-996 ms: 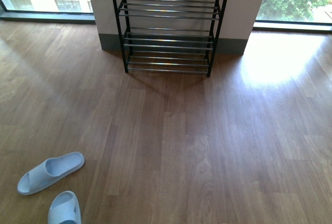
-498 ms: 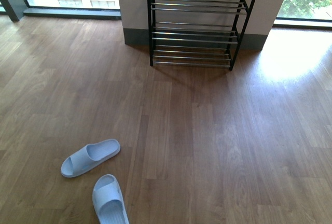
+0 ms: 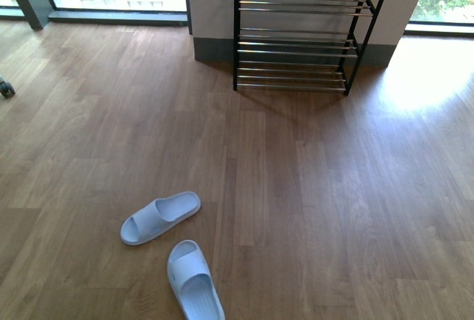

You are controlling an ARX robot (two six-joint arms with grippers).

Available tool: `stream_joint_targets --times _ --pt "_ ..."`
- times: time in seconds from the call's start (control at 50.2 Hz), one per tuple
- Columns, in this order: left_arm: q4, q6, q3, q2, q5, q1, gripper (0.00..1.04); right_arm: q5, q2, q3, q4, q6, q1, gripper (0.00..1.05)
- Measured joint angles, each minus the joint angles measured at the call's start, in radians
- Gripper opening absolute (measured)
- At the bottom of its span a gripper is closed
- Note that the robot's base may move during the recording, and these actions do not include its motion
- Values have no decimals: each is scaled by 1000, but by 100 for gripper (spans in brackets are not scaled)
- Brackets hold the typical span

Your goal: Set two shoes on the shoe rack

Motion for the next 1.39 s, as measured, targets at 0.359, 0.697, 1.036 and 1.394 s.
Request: stream_joint_targets --times 0.359,0.697,1.036,1.394 --pt "0 0 0 0 -4 0 95 -7 0 0 0 0 0 95" --pt "0 0 0 0 -1 0 95 -5 -1 0 0 0 0 95" --pt "0 0 0 0 -1 0 95 -3 -1 0 0 0 0 95" --pt "0 0 0 0 -1 0 95 -3 -1 0 0 0 0 95"
